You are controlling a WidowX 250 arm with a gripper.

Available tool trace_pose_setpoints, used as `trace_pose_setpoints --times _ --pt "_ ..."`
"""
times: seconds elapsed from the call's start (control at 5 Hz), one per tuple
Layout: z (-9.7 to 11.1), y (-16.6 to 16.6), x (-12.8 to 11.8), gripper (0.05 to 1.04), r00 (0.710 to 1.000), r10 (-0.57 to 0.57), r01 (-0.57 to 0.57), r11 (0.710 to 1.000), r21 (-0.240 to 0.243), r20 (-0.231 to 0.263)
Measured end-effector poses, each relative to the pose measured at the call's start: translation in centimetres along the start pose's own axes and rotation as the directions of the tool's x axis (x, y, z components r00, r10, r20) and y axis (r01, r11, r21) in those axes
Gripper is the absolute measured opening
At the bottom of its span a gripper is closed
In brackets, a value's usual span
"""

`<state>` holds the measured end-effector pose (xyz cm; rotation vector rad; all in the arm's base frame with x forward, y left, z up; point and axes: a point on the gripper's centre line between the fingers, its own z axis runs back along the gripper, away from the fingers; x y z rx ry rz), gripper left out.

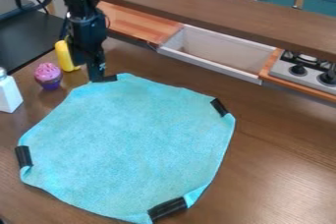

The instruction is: Unfold the cloth from bottom right to top left

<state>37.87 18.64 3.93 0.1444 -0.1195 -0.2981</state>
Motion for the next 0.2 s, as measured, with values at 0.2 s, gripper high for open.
trace_pose_setpoints --times 0.2 --pt "2.59 -0.42 -1.31 1.0 1.0 -0.024 0.024 0.999 0.024 -0.015"
